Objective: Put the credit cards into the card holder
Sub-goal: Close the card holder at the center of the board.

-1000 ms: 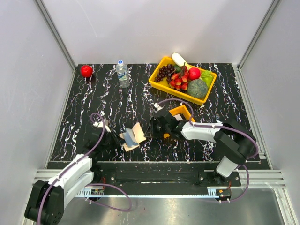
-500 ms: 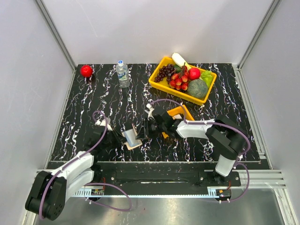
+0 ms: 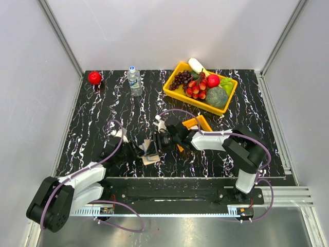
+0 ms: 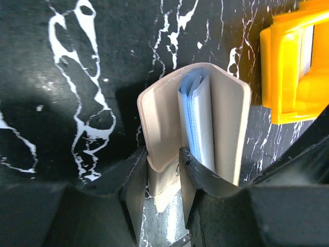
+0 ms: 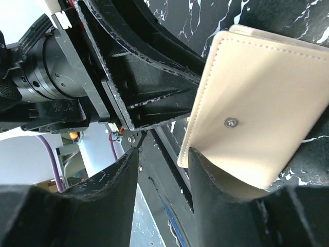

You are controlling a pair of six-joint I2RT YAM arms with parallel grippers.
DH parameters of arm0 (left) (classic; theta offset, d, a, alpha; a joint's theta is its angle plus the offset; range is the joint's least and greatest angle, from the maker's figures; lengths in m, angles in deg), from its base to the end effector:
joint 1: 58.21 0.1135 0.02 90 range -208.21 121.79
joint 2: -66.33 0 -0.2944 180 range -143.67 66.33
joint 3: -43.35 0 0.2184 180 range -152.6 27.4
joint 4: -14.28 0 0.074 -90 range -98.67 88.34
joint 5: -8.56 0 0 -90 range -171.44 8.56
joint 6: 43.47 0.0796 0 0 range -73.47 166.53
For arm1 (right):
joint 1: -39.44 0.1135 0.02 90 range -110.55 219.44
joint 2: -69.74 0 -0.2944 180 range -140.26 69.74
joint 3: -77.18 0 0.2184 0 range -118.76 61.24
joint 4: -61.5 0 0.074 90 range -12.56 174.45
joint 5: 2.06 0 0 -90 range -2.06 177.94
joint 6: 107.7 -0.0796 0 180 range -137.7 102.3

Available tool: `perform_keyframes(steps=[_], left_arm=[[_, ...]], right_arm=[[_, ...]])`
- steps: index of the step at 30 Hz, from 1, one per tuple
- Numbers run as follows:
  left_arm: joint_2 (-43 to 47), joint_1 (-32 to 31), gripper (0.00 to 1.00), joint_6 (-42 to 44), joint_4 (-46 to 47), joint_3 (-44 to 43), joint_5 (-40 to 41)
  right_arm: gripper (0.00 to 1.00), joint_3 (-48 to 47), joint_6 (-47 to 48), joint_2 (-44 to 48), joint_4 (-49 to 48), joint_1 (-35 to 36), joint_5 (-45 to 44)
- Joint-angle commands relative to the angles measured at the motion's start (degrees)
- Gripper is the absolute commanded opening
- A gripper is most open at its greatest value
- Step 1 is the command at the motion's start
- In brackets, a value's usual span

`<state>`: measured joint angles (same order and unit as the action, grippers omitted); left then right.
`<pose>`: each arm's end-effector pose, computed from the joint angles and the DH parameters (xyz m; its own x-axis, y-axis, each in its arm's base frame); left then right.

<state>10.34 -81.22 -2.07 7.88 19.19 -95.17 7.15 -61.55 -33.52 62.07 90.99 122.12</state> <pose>0.1397 -0.0798 0.1487 -0.7902 -0.4561 -0.4093 -0.0626 0.7246 -0.6864 0.2053 0.3304 0.2026 -0.8994 -0.2111 -0.3828 -0.4369 0.4091 0.8011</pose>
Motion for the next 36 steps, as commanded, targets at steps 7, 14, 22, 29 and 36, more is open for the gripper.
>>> perform_keyframes(steps=[7,14,22,29,36], left_arm=[[-2.2,-4.0,0.33,-2.0,1.7,-2.3,2.9],[2.1,-4.0,0.46,-1.3,-4.5,-1.3,3.9],[4.7,-4.0,0.54,-0.7,-13.5,-3.4,8.6],[3.7,-3.9,0.56,0.1,-13.8,-6.1,11.0],[1.8,-4.3,0.54,2.1,-12.8,-6.1,11.3]], right_arm=[[0.47,0.2,0.1,1.8,0.8,0.4,-5.6],[0.47,4.9,-4.5,1.2,-5.2,0.5,-8.6],[0.46,6.0,-7.0,-1.7,-8.2,0.4,-8.4],[0.42,8.1,-7.6,-0.9,-6.9,0.4,-12.3],[0.40,8.6,-6.0,-0.8,-2.0,0.2,-17.0]])
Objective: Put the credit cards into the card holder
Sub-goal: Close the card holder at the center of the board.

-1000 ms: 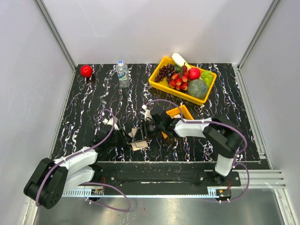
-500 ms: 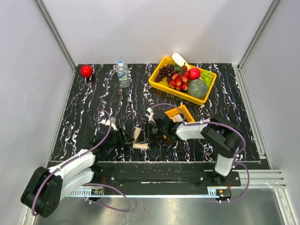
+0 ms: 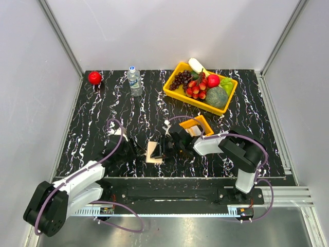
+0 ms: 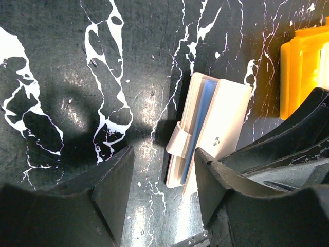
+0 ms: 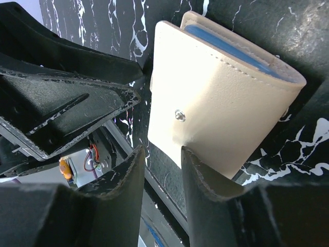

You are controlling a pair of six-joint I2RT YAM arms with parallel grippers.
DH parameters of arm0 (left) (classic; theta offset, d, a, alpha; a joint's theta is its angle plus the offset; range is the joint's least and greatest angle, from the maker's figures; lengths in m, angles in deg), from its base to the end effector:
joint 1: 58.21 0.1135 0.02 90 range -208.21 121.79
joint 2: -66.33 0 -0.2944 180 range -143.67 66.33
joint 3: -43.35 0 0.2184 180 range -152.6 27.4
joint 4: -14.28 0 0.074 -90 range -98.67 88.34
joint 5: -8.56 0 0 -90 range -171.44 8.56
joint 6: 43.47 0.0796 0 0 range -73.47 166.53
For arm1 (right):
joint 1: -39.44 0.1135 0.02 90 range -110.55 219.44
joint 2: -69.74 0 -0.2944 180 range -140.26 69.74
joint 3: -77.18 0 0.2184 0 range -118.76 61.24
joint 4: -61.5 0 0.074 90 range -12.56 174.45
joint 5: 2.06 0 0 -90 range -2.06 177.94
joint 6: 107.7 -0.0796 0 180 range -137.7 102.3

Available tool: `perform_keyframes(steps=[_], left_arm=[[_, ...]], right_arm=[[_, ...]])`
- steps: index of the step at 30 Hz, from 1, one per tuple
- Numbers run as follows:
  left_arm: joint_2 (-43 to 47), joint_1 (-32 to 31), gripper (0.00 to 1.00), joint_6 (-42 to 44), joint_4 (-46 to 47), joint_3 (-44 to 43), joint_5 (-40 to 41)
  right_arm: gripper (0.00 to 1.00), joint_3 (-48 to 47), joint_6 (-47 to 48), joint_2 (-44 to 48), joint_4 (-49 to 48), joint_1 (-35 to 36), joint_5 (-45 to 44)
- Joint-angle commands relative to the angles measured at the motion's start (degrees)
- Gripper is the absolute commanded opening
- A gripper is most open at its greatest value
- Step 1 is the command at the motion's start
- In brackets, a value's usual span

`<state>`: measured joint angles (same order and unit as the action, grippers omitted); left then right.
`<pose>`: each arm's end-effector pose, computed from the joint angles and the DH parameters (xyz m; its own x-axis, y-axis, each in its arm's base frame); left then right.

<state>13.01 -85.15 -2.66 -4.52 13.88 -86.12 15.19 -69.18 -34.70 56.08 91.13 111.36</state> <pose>0.1367 -0.0768 0.1574 -0.7770 -0.4513 -0.4389 -0.1271 0.7952 -0.5928 0.2058 0.3115 0.1626 -0.9497 -0.0440 -0.3099 -0.2788 0.5689 0.7737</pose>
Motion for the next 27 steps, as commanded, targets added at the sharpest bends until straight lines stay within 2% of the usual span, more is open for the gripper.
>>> perform_keyframes(steps=[1,5,8,13,17,20,27], left_arm=[[-1.2,-0.7,0.54,3.4,-0.1,-0.8,2.0],[-2.7,-1.3,0.51,4.5,1.8,-1.3,1.4],[-5.6,-1.2,0.51,4.7,5.4,-2.0,1.1],[-9.7,-1.4,0.50,5.7,9.0,-4.3,0.7],[-12.0,-1.4,0.45,6.0,12.2,-4.8,-0.8],[-13.6,-1.4,0.45,5.9,14.1,-4.9,-2.8],[-15.5,-1.4,0.50,10.0,10.8,-7.0,-4.4]], right_arm=[[0.39,0.0,2.4,0.3,5.3,0.0,-7.0],[0.33,-3.9,9.3,0.9,15.2,-0.2,-11.2],[0.31,-4.7,13.1,2.9,16.4,-0.4,-10.2],[0.40,-4.7,13.5,8.5,17.7,-0.4,-11.5],[0.44,-4.8,12.0,11.1,20.9,-0.4,-19.7],[0.44,-6.0,12.5,10.3,24.0,-0.4,-22.6],[0.44,-10.5,15.0,5.0,25.1,-0.4,-20.4]])
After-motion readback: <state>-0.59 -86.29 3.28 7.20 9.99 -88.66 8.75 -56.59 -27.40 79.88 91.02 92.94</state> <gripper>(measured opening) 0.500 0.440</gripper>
